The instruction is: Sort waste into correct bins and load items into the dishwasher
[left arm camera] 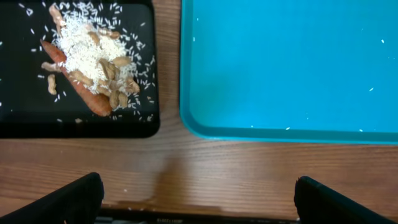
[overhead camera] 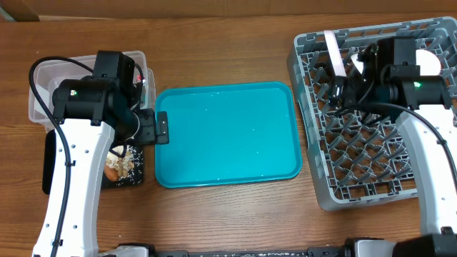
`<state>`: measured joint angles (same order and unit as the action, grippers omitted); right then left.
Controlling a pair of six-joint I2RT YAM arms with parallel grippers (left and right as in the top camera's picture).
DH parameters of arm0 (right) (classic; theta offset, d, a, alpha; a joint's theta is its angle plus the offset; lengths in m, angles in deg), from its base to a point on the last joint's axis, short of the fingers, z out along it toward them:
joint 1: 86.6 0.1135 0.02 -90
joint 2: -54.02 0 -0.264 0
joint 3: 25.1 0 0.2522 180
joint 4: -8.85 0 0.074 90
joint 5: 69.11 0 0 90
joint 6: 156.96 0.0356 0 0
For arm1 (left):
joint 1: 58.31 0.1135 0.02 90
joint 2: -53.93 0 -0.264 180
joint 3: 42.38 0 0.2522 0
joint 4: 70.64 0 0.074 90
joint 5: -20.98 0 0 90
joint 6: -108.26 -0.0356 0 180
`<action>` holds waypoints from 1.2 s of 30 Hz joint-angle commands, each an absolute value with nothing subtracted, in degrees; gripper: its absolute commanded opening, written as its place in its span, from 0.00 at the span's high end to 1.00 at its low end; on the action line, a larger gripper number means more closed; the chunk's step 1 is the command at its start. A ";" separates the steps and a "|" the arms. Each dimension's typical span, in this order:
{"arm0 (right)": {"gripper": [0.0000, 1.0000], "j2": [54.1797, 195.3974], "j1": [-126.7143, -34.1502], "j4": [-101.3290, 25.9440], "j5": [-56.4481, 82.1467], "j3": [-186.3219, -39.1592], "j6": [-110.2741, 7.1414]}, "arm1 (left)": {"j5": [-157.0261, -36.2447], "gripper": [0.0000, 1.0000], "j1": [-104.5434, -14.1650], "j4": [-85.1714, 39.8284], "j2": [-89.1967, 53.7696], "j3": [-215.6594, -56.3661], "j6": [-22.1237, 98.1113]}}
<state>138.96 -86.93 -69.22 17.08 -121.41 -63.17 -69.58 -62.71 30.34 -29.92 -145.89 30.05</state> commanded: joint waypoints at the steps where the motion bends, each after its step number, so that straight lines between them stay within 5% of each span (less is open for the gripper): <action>1: 0.00 133.43 -86.98 -68.78 17.82 -120.99 -62.25 | -69.03 0.00 -62.86 26.65 -23.78 -141.04 29.90; 15: 0.00 103.73 -86.98 -50.03 16.40 -94.35 -62.21 | -68.40 0.00 -62.82 -0.17 16.66 -105.48 37.83; 36: 0.00 106.64 -86.98 -59.74 16.99 -93.63 -62.23 | -68.81 0.00 -62.82 0.09 17.29 -100.47 42.55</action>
